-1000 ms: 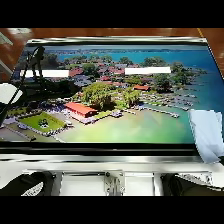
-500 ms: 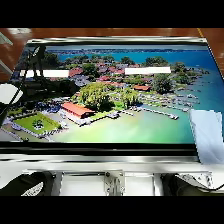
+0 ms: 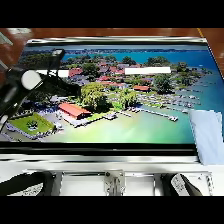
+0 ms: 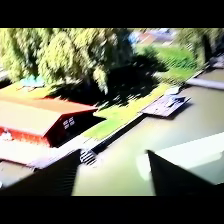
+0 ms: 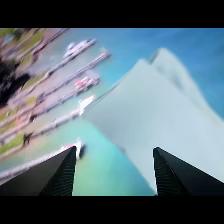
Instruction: Fold the shirts.
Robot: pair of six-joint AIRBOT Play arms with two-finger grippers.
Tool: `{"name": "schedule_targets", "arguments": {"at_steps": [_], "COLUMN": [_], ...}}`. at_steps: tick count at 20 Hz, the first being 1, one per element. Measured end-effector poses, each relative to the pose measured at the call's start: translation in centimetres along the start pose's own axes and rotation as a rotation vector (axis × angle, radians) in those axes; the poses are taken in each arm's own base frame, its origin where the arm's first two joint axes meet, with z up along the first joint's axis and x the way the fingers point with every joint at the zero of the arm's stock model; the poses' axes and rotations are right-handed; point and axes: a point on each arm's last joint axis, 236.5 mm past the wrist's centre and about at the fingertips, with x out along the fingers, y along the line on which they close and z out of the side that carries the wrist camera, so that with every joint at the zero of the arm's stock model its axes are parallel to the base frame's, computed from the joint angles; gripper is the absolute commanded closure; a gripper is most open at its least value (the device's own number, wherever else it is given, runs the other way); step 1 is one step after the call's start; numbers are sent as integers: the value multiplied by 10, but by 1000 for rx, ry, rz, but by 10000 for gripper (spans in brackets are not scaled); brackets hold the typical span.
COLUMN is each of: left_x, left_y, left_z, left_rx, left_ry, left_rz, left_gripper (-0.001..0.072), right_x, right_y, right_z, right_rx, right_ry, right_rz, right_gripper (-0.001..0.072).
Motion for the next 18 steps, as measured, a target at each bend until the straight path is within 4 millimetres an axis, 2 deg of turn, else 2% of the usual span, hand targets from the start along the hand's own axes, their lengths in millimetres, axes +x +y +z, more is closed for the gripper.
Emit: {"name": "schedule_targets", "arguments": {"at_steps": [3,5,8,10,13,18], "left_x": [12,15,17,18,20,22], "left_y": [16,22,27,28,29,28], "left_z": [-11,-15,-18,-18,-13,-5], "left_rx": [20,26,30,31,34,36], "left_ry": [121,159,186,191,171,139], "left_rz": [84,115,138,144,146,144], "left_gripper": [55,55,55,55,55,55], "right_x": [26,36,40,39,37,35], "right_y": [73,106,145,162,177,187], "right_z": [-38,-61,-86,-98,-108,-115], "right_rx": [-198,-284,-383,-433,-476,-495], "right_ry": [171,249,313,334,349,360], "right_rz": [89,124,169,193,211,230], "right_gripper": [112,112,112,112,112,112]}}
